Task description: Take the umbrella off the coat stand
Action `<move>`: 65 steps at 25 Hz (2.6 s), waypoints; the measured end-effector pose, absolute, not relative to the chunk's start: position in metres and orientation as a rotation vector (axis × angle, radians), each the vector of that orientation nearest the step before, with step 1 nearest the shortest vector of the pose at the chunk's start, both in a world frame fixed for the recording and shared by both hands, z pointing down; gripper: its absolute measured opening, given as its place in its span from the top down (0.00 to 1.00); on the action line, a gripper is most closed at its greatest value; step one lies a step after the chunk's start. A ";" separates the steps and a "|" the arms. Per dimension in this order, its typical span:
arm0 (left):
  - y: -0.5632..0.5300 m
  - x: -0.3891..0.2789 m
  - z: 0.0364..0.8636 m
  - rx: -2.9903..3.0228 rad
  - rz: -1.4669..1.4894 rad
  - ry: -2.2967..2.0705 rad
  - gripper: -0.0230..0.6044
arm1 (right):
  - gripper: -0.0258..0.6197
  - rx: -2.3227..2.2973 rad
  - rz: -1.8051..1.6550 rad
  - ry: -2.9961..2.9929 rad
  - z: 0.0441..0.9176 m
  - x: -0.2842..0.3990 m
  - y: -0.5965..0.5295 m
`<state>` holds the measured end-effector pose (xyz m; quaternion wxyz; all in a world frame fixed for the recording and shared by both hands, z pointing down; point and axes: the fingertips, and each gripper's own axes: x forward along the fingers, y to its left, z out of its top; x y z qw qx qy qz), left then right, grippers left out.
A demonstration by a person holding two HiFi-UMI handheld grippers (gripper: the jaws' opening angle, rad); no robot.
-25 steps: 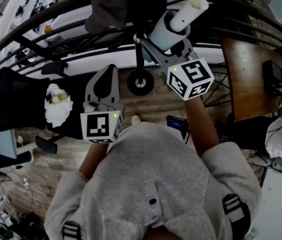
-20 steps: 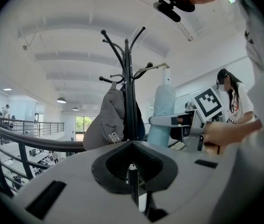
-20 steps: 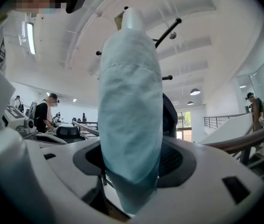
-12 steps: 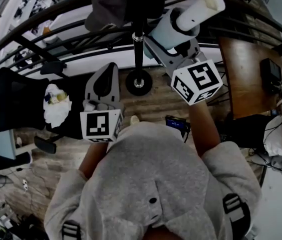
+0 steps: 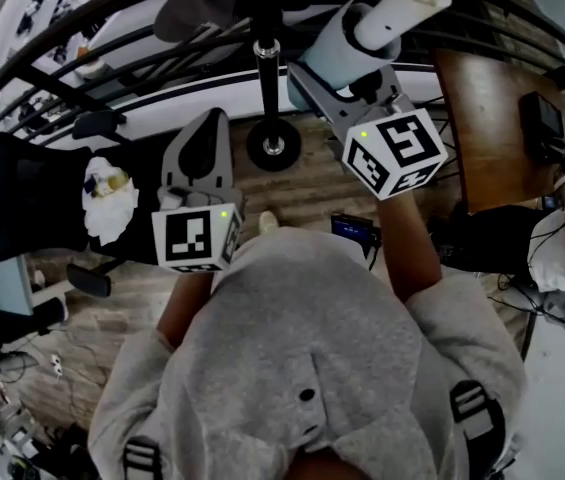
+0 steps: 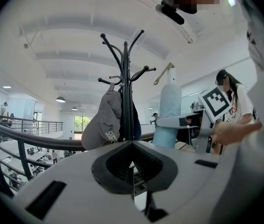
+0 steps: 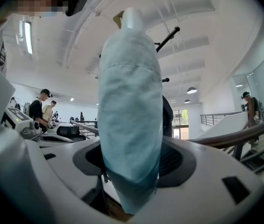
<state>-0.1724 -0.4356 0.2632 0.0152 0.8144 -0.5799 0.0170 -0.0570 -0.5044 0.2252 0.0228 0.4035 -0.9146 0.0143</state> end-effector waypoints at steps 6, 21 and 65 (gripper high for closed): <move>-0.435 -0.164 0.271 2.525 0.066 -1.784 0.95 | 0.52 1.247 0.062 -2.781 0.245 -0.047 -0.494; -0.383 -0.130 0.274 2.547 0.071 -1.771 0.95 | 0.52 1.218 0.134 -2.796 0.270 -0.014 -0.409; -0.171 -0.125 0.314 2.578 0.072 -1.761 0.95 | 0.52 1.259 0.151 -2.811 0.319 0.001 -0.176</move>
